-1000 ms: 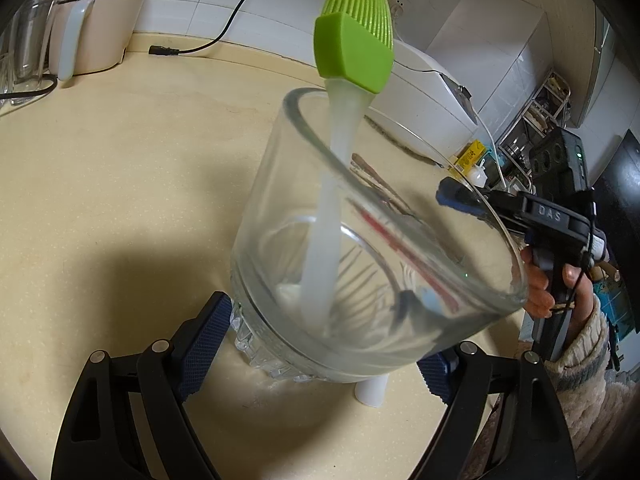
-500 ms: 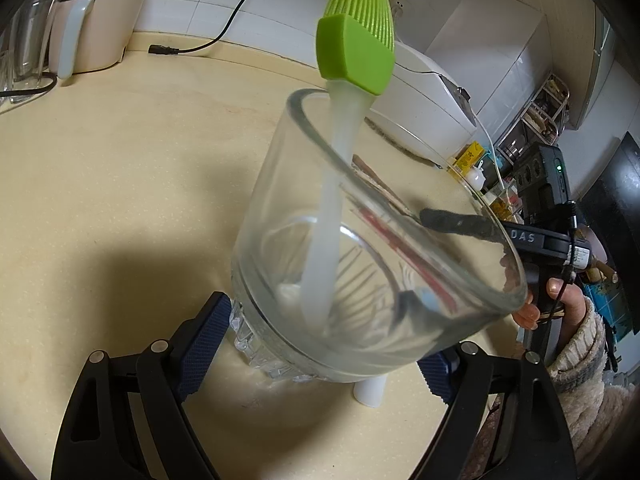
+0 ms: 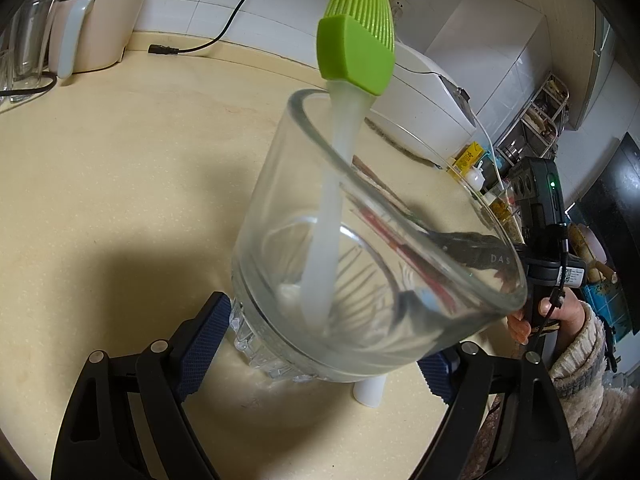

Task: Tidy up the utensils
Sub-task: 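Move the right gripper back to the utensil pile and grasp the white spoon, then lift the white spoon with the right gripper while the left gripper holds the glass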

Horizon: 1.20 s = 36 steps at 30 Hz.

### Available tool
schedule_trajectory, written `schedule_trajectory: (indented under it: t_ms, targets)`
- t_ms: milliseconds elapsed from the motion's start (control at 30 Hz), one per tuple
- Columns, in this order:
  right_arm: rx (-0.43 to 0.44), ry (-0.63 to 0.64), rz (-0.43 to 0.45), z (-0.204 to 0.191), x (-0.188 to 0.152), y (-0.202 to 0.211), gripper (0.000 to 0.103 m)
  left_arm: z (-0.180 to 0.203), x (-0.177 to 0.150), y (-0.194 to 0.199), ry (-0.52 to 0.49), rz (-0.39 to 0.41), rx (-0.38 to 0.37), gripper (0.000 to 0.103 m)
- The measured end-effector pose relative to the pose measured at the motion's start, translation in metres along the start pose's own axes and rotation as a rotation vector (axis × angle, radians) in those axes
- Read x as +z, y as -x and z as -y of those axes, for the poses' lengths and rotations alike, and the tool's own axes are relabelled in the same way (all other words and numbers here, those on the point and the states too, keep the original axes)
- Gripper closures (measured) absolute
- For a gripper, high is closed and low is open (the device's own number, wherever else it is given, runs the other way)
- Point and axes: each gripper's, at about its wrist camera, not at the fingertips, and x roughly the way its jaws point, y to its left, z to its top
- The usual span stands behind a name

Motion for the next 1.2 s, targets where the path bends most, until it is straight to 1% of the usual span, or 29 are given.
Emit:
schedule_trajectory:
  t_ms: [67,133,300,733,900,1200]
  targets:
    - [0.004,0.0,0.002,0.001,0.0,0.0,0.067,0.0,0.0,0.0,0.0,0.0,0.0,0.015]
    - [0.006,-0.003,0.002,0.002,0.0,0.0,0.069,0.0,0.0,0.0,0.0,0.0,0.0,0.015]
    - [0.023,-0.042,0.011,0.01,0.001,0.002,0.07,0.0,0.0,0.0,0.0,0.0,0.0,0.015]
    - [0.18,-0.201,0.143,0.039,0.006,0.029,0.07,0.0,0.0,0.0,0.0,0.001,-0.001,0.015]
    - [0.191,-0.204,0.19,0.038,0.006,0.038,0.07,0.0,0.0,0.0,0.0,0.001,-0.001,0.015]
    - [0.194,-0.207,0.223,0.039,0.007,0.045,0.07,0.0,0.0,0.0,0.0,0.001,-0.001,0.015]
